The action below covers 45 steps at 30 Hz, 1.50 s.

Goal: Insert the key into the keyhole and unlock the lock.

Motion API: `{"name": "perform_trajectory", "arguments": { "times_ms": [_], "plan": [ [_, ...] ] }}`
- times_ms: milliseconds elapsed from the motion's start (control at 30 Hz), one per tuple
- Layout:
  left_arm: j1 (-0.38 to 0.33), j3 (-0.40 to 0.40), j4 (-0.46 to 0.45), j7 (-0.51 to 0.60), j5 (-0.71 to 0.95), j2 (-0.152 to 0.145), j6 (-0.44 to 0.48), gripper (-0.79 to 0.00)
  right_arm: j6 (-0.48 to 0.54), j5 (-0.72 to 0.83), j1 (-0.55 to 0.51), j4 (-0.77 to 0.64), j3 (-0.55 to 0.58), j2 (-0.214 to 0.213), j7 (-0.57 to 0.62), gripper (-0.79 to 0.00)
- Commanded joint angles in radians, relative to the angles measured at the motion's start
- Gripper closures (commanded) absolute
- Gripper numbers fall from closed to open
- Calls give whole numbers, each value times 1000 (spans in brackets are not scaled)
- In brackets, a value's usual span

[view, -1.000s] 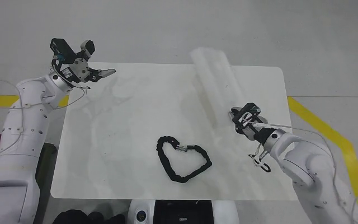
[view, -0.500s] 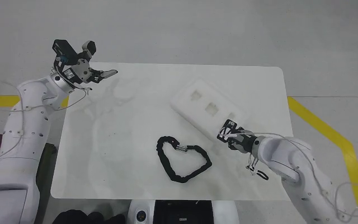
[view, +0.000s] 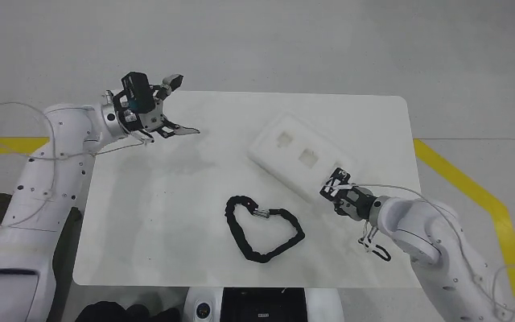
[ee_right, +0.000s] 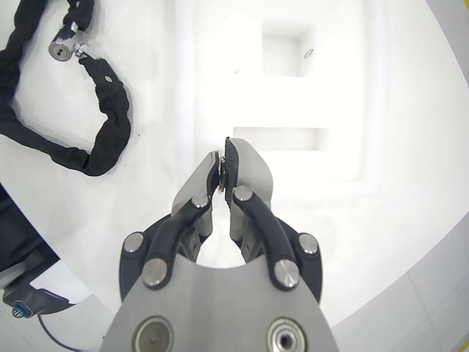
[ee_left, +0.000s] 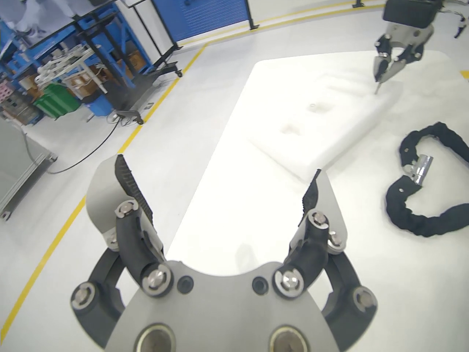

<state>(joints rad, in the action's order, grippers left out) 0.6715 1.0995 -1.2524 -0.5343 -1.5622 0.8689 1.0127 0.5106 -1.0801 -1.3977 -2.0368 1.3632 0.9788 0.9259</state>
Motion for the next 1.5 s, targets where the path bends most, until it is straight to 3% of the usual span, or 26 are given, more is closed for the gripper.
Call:
{"name": "perform_trajectory", "arguments": {
  "times_ms": [0,167,567,733,933,1133,1267,1467],
  "plan": [
    [-40,-85,-3,-30,-34,-1,0,-785,-2,1,-2,2,3,0,-6,0],
    [-129,-223,32,-73,-29,1,0,-785,-2,1,-2,2,3,0,-6,0],
    [-129,-223,32,-73,-29,1,0,-785,-2,1,-2,2,3,0,-6,0],
    [-100,-209,7,-2,-43,-9,0,-785,34,-29,6,6,-9,-3,15,0],
    [-146,-325,-61,-2,-77,-1,0,-785,145,-85,59,-5,-52,-12,152,0],
    [-267,-517,-41,-33,-66,41,0,-785,176,-84,71,1,-53,-18,189,0],
    [-334,-610,6,-24,-33,89,0,-785,171,-70,64,1,-36,-22,175,0],
    [-378,-702,90,11,-3,169,0,-785,168,-63,45,-8,-14,-29,153,0]
  ]
}}
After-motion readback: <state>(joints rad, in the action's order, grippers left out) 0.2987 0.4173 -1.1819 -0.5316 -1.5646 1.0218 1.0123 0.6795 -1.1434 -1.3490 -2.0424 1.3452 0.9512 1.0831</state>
